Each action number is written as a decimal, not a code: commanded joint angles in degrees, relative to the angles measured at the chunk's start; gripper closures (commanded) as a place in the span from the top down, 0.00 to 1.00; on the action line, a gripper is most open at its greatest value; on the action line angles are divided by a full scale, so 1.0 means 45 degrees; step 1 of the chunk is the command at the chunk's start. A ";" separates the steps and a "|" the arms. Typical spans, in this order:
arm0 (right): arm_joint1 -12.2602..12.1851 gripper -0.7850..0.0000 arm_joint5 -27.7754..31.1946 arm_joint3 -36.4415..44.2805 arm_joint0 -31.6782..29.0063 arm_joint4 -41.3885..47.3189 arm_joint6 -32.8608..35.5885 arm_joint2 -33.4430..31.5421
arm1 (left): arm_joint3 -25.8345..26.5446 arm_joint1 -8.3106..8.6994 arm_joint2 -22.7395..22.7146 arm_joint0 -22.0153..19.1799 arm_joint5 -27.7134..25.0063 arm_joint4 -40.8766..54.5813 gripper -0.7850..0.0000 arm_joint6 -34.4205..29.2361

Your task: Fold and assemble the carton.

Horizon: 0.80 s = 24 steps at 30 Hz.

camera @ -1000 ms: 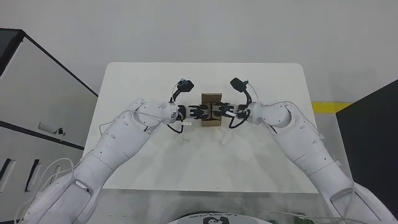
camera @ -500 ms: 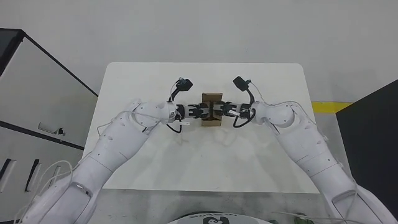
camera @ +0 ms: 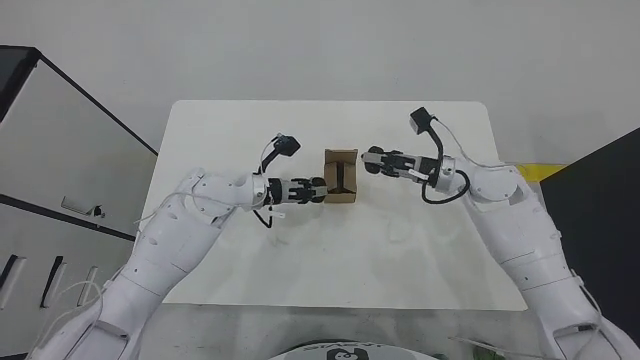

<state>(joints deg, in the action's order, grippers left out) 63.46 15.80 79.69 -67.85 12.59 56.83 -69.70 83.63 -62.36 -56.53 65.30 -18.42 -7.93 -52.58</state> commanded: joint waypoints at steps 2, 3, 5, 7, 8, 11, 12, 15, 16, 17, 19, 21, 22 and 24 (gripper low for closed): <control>0.0007 0.00 0.0124 0.0129 -0.0006 0.0440 -0.0318 -0.0145 | 0.0199 0.0024 -0.0078 0.0140 0.0123 -0.0050 0.00 0.0222; 0.0011 0.00 0.0258 0.0174 -0.0015 0.0585 -0.0453 -0.0207 | 0.0240 0.0027 -0.0099 0.0149 0.0130 -0.0091 0.00 0.0303; 0.0011 0.00 0.0258 0.0174 -0.0015 0.0585 -0.0453 -0.0207 | 0.0240 0.0027 -0.0099 0.0149 0.0130 -0.0091 0.00 0.0303; 0.0011 0.00 0.0258 0.0174 -0.0015 0.0585 -0.0453 -0.0207 | 0.0240 0.0027 -0.0099 0.0149 0.0130 -0.0091 0.00 0.0303; 0.0011 0.00 0.0258 0.0174 -0.0015 0.0585 -0.0453 -0.0207 | 0.0240 0.0027 -0.0099 0.0149 0.0130 -0.0091 0.00 0.0303; 0.0014 0.00 0.0238 0.0185 -0.0038 0.0603 -0.0520 -0.0203 | 0.0280 0.0024 -0.0141 0.0234 0.0202 -0.0114 0.00 0.0612; 0.0027 0.00 0.0166 0.0264 -0.0095 0.0720 -0.0683 -0.0188 | 0.0344 0.0031 -0.0142 0.0289 0.0173 -0.0153 0.00 0.0654; 0.0026 0.00 -0.0012 0.0349 0.0045 0.1042 -0.0984 -0.0378 | 0.0589 0.0050 -0.0138 0.0445 -0.0038 -0.0061 0.00 0.0599; 0.0024 0.15 -0.0046 0.0371 0.0121 0.1107 -0.0998 -0.0423 | 0.0645 0.0059 -0.0148 0.0474 -0.0095 -0.0069 0.15 0.0585; 0.0023 0.43 -0.0078 0.0351 0.0209 0.1120 -0.1054 -0.0465 | 0.0703 0.0064 -0.0150 0.0519 -0.0156 -0.0073 0.94 0.0618; 0.0027 1.00 -0.0128 0.0316 0.0432 0.0994 -0.1131 -0.0462 | 0.0745 0.0072 -0.0171 0.0596 -0.0256 0.0044 1.00 0.0636; 0.0047 1.00 -0.0212 0.0089 0.0791 0.0849 -0.1221 -0.0413 | 0.0710 0.0080 -0.0147 0.0685 -0.0297 0.0200 1.00 0.0520; 0.0071 1.00 -0.0263 -0.0097 0.1001 0.0828 -0.1228 -0.0327 | 0.0657 0.0078 -0.0141 0.0707 -0.0285 0.0341 1.00 0.0481; 0.0144 1.00 -0.0408 -0.0631 0.1492 0.0757 -0.1254 -0.0053 | 0.0500 0.0061 -0.0043 0.0713 -0.0314 0.0509 1.00 0.0368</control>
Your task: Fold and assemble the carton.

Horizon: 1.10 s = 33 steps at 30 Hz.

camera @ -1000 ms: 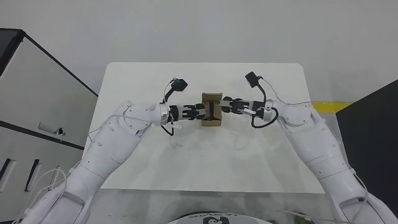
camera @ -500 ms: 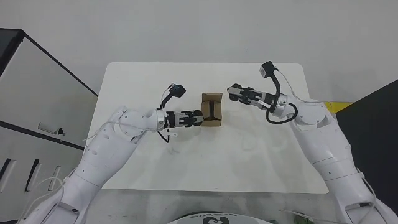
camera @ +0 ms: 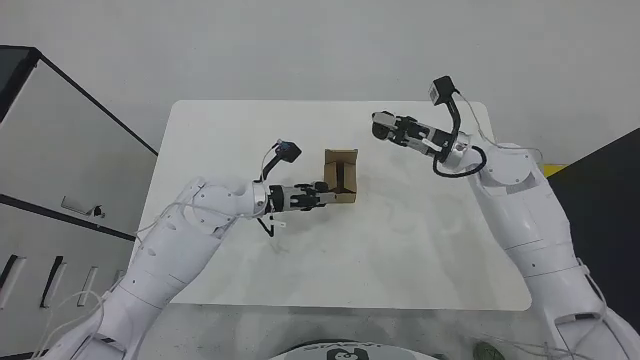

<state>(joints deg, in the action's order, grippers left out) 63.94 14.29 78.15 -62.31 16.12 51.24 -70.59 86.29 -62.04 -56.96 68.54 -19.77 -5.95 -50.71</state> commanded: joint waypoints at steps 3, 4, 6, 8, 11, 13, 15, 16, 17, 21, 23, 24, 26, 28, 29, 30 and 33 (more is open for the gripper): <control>0.0210 1.00 -0.0173 -0.1332 0.1063 -0.0120 -0.0157 0.0736 | -0.0455 -0.0083 0.0292 -0.0111 -0.0014 0.0069 1.00 0.0137; 0.0283 1.00 -0.0188 -0.1735 0.1333 -0.0152 -0.0217 0.0969 | -0.0601 -0.0114 0.0385 -0.0169 0.0001 0.0032 1.00 0.0232; 0.0454 1.00 -0.0250 -0.2515 0.1826 -0.0049 -0.0233 0.1476 | -0.0872 -0.0188 0.0579 -0.0305 0.0004 0.0025 1.00 0.0435; 0.0642 1.00 -0.0291 -0.3331 0.2332 -0.0114 -0.0302 0.2015 | -0.1081 -0.0263 0.0789 -0.0452 -0.0010 -0.0022 1.00 0.0578; 0.0964 1.00 -0.0177 -0.4511 0.2994 -0.0085 -0.0413 0.2808 | -0.1295 -0.0361 0.1099 -0.0611 -0.0071 0.0062 1.00 0.0514; 0.1199 1.00 -0.0062 -0.5191 0.3372 0.0127 -0.0460 0.3264 | -0.1448 -0.0403 0.1226 -0.0692 -0.0091 0.0129 1.00 0.0439; 0.1425 1.00 0.0099 -0.5760 0.3720 0.0268 -0.0384 0.3690 | -0.1552 -0.0434 0.1330 -0.0766 -0.0134 0.0198 1.00 0.0288; 0.1536 1.00 0.0195 -0.6005 0.3859 0.0385 -0.0292 0.3883 | -0.1598 -0.0445 0.1350 -0.0789 -0.0164 0.0256 1.00 0.0268; 0.1642 1.00 0.0265 -0.6253 0.3999 0.0457 -0.0210 0.4068 | -0.1636 -0.0452 0.1374 -0.0809 -0.0197 0.0308 1.00 0.0198; 0.2022 1.00 0.0651 -0.7050 0.4438 0.0684 0.0117 0.4669 | -0.1752 -0.0470 0.1409 -0.0860 -0.0488 0.0713 1.00 -0.0125; 0.2176 1.00 0.0822 -0.7386 0.4568 0.0872 0.0353 0.4865 | -0.1830 -0.0494 0.1453 -0.0902 -0.0563 0.0902 1.00 -0.0206; 0.2240 1.00 0.0913 -0.7559 0.4630 0.0922 0.0415 0.4936 | -0.1884 -0.0515 0.1500 -0.0940 -0.0566 0.0917 1.00 -0.0181; 0.2353 1.00 0.1045 -0.7881 0.4715 0.0996 0.0483 0.5054 | -0.1989 -0.0571 0.1635 -0.1040 -0.0601 0.0890 1.00 -0.0089; 0.2443 1.00 0.1109 -0.8158 0.4783 0.1077 0.0557 0.5125 | -0.2101 -0.0622 0.1748 -0.1148 -0.0628 0.0863 1.00 -0.0022; 0.2479 1.00 0.1156 -0.8272 0.4808 0.1140 0.0621 0.5137 | -0.2157 -0.0640 0.1787 -0.1190 -0.0643 0.0845 1.00 0.0001; 0.2507 1.00 0.1199 -0.8383 0.4835 0.1174 0.0678 0.5143 | -0.2205 -0.0654 0.1809 -0.1227 -0.0634 0.0814 1.00 0.0044; 0.2564 1.00 0.1306 -0.8634 0.4868 0.1280 0.0834 0.5120 | -0.2315 -0.0682 0.1826 -0.1304 -0.0621 0.0688 1.00 0.0249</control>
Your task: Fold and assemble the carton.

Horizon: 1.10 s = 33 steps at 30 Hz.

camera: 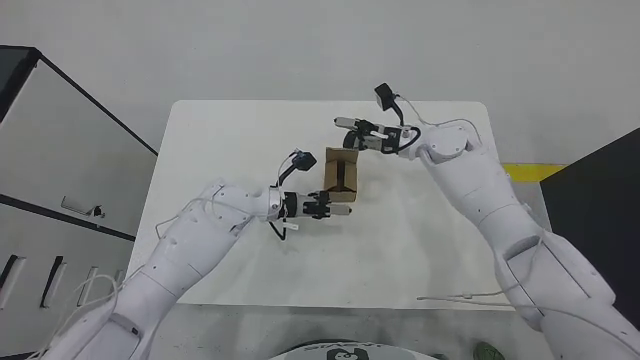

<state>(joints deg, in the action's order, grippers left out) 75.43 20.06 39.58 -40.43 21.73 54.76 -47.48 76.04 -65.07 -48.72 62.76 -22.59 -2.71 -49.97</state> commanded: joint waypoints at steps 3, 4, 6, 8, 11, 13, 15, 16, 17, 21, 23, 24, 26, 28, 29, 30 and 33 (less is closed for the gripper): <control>0.0030 1.00 0.0107 -0.0222 -0.0016 0.0112 0.0215 -0.0083 | -0.0147 -0.0029 -0.0074 -0.0052 0.0118 -0.0134 1.00 0.0523; 0.0028 1.00 0.0129 -0.0251 -0.0036 0.0135 0.0280 -0.0114 | -0.0155 -0.0039 -0.0076 -0.0060 0.0174 -0.0168 1.00 0.0631; 0.0013 1.00 0.0135 -0.0274 -0.0091 0.0231 0.0459 -0.0200 | -0.0210 -0.0051 -0.0123 -0.0095 0.0209 -0.0222 1.00 0.0838; -0.0013 1.00 0.0083 -0.0256 -0.0158 0.0269 0.0706 -0.0269 | -0.0254 -0.0059 -0.0164 -0.0129 0.0201 -0.0217 1.00 0.0920; -0.0066 1.00 0.0071 -0.0159 -0.0279 0.0116 0.0936 -0.0330 | -0.0335 -0.0066 -0.0253 -0.0177 0.0157 -0.0166 1.00 0.1033; -0.0108 1.00 0.0064 -0.0067 -0.0377 -0.0002 0.0978 -0.0387 | -0.0380 -0.0072 -0.0304 -0.0204 0.0186 -0.0151 1.00 0.1118; -0.0157 1.00 0.0032 0.0059 -0.0492 -0.0088 0.1011 -0.0464 | -0.0419 -0.0078 -0.0354 -0.0239 0.0275 -0.0175 1.00 0.1205; -0.0186 1.00 0.0003 0.0123 -0.0554 -0.0121 0.1027 -0.0512 | -0.0425 -0.0080 -0.0366 -0.0248 0.0281 -0.0190 1.00 0.1212; -0.0218 1.00 -0.0022 0.0204 -0.0616 -0.0162 0.1043 -0.0564 | -0.0440 -0.0081 -0.0393 -0.0254 0.0283 -0.0159 1.00 0.1221; -0.0367 1.00 -0.0179 0.0602 -0.0917 -0.0283 0.1099 -0.0815 | -0.0485 -0.0079 -0.0473 -0.0261 0.0264 -0.0156 1.00 0.1228; -0.0452 1.00 -0.0264 0.0818 -0.1069 -0.0364 0.1051 -0.0971 | -0.0488 -0.0079 -0.0501 -0.0264 0.0284 -0.0180 1.00 0.1226; -0.0499 1.00 -0.0289 0.0932 -0.1146 -0.0384 0.1013 -0.1070 | -0.0493 -0.0075 -0.0533 -0.0266 0.0289 -0.0168 1.00 0.1217; -0.0618 1.00 -0.0310 0.1214 -0.1308 -0.0459 0.0994 -0.1305 | -0.0459 -0.0049 -0.0628 -0.0240 0.0327 -0.0205 1.00 0.1173; -0.0772 1.00 -0.0352 0.1613 -0.1510 -0.0563 0.1048 -0.1596 | -0.0412 0.0007 -0.0787 -0.0177 0.0381 -0.0272 1.00 0.1075; -0.0858 1.00 -0.0383 0.1851 -0.1631 -0.0612 0.1062 -0.1769 | -0.0377 0.0040 -0.0870 -0.0133 0.0446 -0.0318 1.00 0.0994; -0.0947 1.00 -0.0436 0.2108 -0.1769 -0.0665 0.1074 -0.1946 | -0.0347 0.0077 -0.0982 -0.0081 0.0533 -0.0337 0.90 0.0957; -0.1221 1.00 -0.0685 0.2977 -0.2212 -0.1001 0.1074 -0.2468 | -0.0139 0.0198 -0.1316 0.0075 0.1046 -0.0703 0.00 0.0953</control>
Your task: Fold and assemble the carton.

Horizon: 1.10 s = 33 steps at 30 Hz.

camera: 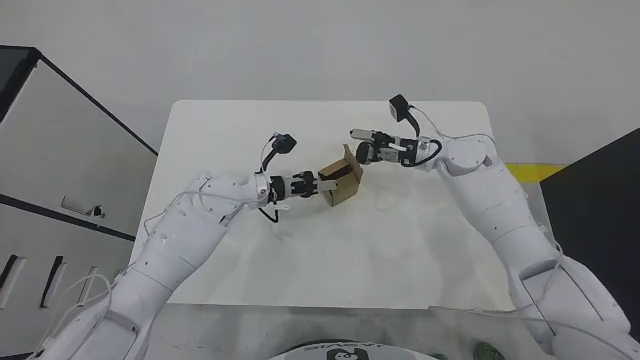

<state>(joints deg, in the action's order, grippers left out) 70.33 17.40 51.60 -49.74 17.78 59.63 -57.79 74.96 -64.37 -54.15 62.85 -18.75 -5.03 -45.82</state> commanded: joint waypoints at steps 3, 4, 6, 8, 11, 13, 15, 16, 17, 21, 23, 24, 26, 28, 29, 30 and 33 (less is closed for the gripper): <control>-0.0350 1.00 -0.0405 0.1271 -0.0634 -0.0377 0.0113 -0.0712 | 0.0428 0.0107 -0.0258 0.0137 0.0122 -0.0470 0.00 0.0028; -0.0378 1.00 -0.0432 0.1368 -0.0687 -0.0409 0.0113 -0.0774 | 0.0428 0.0107 -0.0258 0.0137 0.0122 -0.0470 0.00 0.0028; -0.0378 1.00 -0.0432 0.1368 -0.0687 -0.0409 0.0113 -0.0774 | 0.0428 0.0107 -0.0258 0.0137 0.0122 -0.0470 0.00 0.0028; -0.0378 1.00 -0.0432 0.1368 -0.0687 -0.0409 0.0113 -0.0774 | 0.0428 0.0107 -0.0258 0.0137 0.0122 -0.0470 0.00 0.0028; -0.0378 1.00 -0.0432 0.1368 -0.0687 -0.0409 0.0113 -0.0774 | 0.0311 0.0105 -0.0383 0.0397 0.0755 -0.0254 0.00 0.0482; -0.0378 1.00 -0.0432 0.1368 -0.0687 -0.0409 0.0113 -0.0774 | 0.0216 0.0102 -0.0509 0.0434 0.2064 0.0125 0.00 0.0398; -0.0378 1.00 -0.0432 0.1368 -0.0687 -0.0409 0.0113 -0.0774 | 0.0399 0.0085 -0.0568 0.0450 0.3228 0.0423 0.00 0.0312; -0.0378 1.00 -0.0432 0.1368 -0.0687 -0.0409 0.0113 -0.0774 | 0.0710 0.0093 -0.0528 0.0407 0.3436 0.0194 0.00 0.0222; -0.0378 1.00 -0.0432 0.1368 -0.0687 -0.0409 0.0113 -0.0774 | 0.1076 0.0109 -0.0521 0.0420 0.3296 -0.0019 0.00 0.0202; -0.0378 1.00 -0.0432 0.1368 -0.0687 -0.0409 0.0113 -0.0774 | 0.1076 0.0109 -0.0521 0.0420 0.3296 -0.0019 0.00 0.0202; -0.0378 1.00 -0.0432 0.1368 -0.0687 -0.0409 0.0113 -0.0774 | 0.1076 0.0109 -0.0521 0.0420 0.3296 -0.0019 0.00 0.0202; -0.0378 1.00 -0.0432 0.1368 -0.0687 -0.0409 0.0113 -0.0774 | 0.1072 0.0107 -0.0514 0.0451 0.3300 -0.0024 0.00 0.0251; -0.0378 1.00 -0.0432 0.1368 -0.0687 -0.0409 0.0113 -0.0774 | 0.1065 0.0068 -0.0447 0.0668 0.3495 0.0180 0.00 0.0545; -0.0378 1.00 -0.0432 0.1368 -0.0687 -0.0409 0.0113 -0.0774 | 0.0990 0.0021 -0.0399 0.0727 0.3942 0.0285 0.00 0.0857; -0.0378 1.00 -0.0432 0.1368 -0.0687 -0.0409 0.0113 -0.0774 | 0.0912 -0.0009 -0.0361 0.0751 0.4220 0.0382 0.00 0.0981; -0.0378 1.00 -0.0432 0.1368 -0.0687 -0.0409 0.0113 -0.0774 | 0.0826 -0.0039 -0.0332 0.0731 0.4505 0.0449 0.00 0.1113; -0.0378 1.00 -0.0432 0.1368 -0.0687 -0.0409 0.0113 -0.0774 | 0.0797 -0.0087 -0.0100 0.0625 0.4763 -0.0121 0.00 0.1389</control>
<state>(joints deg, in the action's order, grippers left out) 68.63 15.46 57.76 -52.83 15.94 60.14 -61.28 78.43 -64.75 -54.91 65.78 2.77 -4.51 -39.75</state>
